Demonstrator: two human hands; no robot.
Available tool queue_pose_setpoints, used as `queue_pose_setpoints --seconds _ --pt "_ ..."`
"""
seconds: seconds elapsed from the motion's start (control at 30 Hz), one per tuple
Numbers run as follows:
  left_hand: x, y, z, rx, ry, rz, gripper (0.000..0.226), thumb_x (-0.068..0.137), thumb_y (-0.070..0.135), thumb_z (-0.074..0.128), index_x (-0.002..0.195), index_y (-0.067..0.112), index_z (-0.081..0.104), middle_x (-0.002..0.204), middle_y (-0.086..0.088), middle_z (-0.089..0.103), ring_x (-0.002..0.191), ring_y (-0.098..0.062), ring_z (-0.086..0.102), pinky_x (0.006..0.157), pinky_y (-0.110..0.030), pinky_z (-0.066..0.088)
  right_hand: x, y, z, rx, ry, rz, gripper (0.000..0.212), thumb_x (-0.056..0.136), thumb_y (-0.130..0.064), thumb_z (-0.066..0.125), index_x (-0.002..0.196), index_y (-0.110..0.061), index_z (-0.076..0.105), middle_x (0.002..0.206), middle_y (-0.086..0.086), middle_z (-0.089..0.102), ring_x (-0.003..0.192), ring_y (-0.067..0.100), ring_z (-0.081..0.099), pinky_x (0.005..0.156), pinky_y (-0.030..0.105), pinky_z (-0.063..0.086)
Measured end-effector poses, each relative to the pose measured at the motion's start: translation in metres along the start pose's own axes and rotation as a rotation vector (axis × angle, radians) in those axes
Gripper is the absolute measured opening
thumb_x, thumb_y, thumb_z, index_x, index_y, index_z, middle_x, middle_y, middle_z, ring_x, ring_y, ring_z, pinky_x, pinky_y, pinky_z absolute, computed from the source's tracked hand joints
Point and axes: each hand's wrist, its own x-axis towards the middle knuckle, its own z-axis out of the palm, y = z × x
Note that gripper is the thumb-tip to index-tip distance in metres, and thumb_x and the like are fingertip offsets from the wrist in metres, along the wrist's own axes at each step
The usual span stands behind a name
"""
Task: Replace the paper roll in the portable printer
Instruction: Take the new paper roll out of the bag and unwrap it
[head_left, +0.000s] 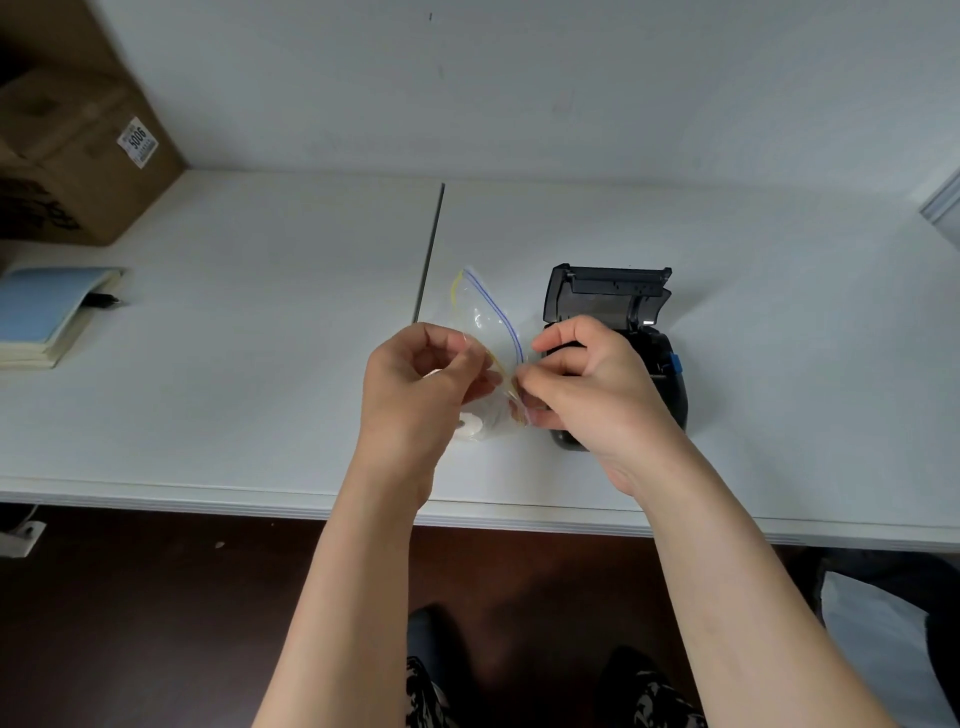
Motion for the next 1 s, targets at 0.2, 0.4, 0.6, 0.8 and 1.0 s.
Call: queue_pose_setpoints --seconds 0.2,0.4,0.6,0.8,1.0 --pt "0.002 0.003 -0.003 -0.117 0.136 0.039 0.019 0.091 0.0 0.053 0.074 0.009 0.054 0.071 -0.008 0.058 0.054 -0.018 0.062 0.066 -0.032 0.054 0.003 0.006 -0.003 -0.248 0.084 -0.169 0.022 0.079 0.002 0.055 0.081 -0.018 0.063 0.062 0.002 0.066 0.047 0.007 0.057 0.051 0.024 0.05" --pt "0.001 0.007 0.0 -0.075 0.166 0.092 0.019 0.087 -0.001 0.055 0.072 0.01 0.059 0.067 -0.003 0.062 0.055 -0.014 0.056 0.052 -0.016 0.047 0.002 0.009 0.003 -0.854 0.228 -0.483 0.024 0.076 0.002 0.061 0.088 -0.012 0.076 0.081 0.003 0.063 0.077 0.016 0.055 0.066 0.026 0.045" --pt "0.008 -0.004 -0.001 -0.012 0.326 -0.122 0.018 0.09 0.008 0.046 0.103 0.011 0.059 0.085 0.003 0.058 0.074 -0.013 0.058 0.054 -0.01 0.044 0.002 0.012 0.026 -1.008 0.134 -0.728 0.029 0.052 0.026 0.059 0.068 0.006 0.072 0.1 0.017 0.07 0.097 0.032 0.063 0.078 0.021 0.046" --pt "0.017 -0.027 -0.006 0.116 0.258 -0.337 0.039 0.077 0.005 0.043 0.114 -0.001 0.055 0.089 -0.011 0.058 0.072 -0.024 0.052 0.06 -0.027 0.041 0.01 0.021 0.032 -0.944 0.053 -0.611 0.037 0.056 0.025 0.05 0.058 -0.011 0.042 0.059 0.007 0.047 0.058 0.025 0.042 0.045 0.026 0.026" --pt "0.015 -0.024 -0.005 0.117 0.225 -0.343 0.011 0.067 0.017 0.053 0.074 0.01 0.056 0.073 -0.01 0.043 0.07 -0.025 0.033 0.062 -0.033 0.028 0.011 0.031 0.032 -0.781 -0.081 -0.43 0.048 0.09 0.0 0.047 0.134 -0.017 0.056 0.098 0.012 0.057 0.084 0.027 0.057 0.078 0.034 0.049"
